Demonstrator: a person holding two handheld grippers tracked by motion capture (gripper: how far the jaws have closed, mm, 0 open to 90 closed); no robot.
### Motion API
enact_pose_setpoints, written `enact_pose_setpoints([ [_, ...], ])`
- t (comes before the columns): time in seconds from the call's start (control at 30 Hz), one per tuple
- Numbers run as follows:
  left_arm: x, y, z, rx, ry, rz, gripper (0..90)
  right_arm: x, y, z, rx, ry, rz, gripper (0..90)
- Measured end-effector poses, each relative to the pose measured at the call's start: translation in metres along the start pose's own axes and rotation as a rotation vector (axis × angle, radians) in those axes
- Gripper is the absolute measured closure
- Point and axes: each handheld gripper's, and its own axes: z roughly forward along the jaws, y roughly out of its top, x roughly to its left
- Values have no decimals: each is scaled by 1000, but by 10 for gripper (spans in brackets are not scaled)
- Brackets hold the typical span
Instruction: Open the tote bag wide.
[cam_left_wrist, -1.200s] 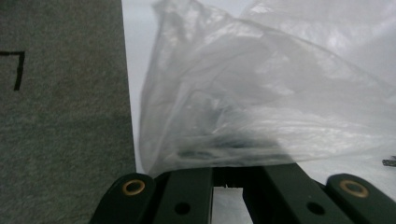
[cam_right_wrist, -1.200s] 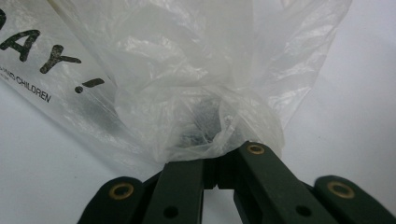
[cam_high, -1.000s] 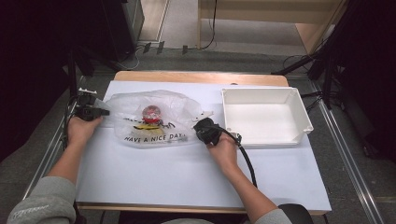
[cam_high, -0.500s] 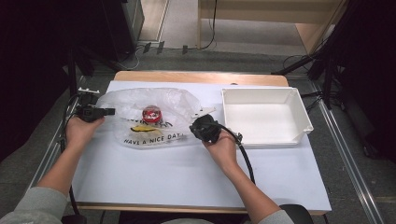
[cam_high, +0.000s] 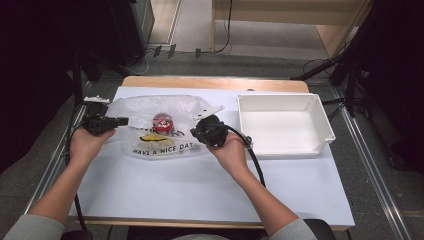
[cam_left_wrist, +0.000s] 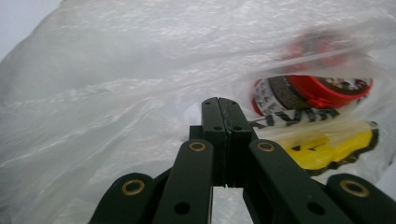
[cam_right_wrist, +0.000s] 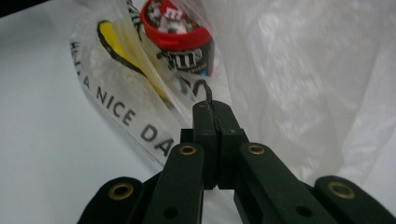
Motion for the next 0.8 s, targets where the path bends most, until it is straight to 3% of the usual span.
enact_pose_setpoints([
  [0.17,-13,0,3,-15,-17,12,900,3,23,5,-14,33,-18,900],
  [0.5,-29,-2,20,-28,-8,15,900,0,60,24,-14,45,-27,900],
  [0.67,-28,-5,30,-16,-6,-4,900,-9,69,35,-11,44,-14,900],
  [0.8,-24,-12,43,13,-13,-23,900,-21,75,50,17,13,-7,900],
])
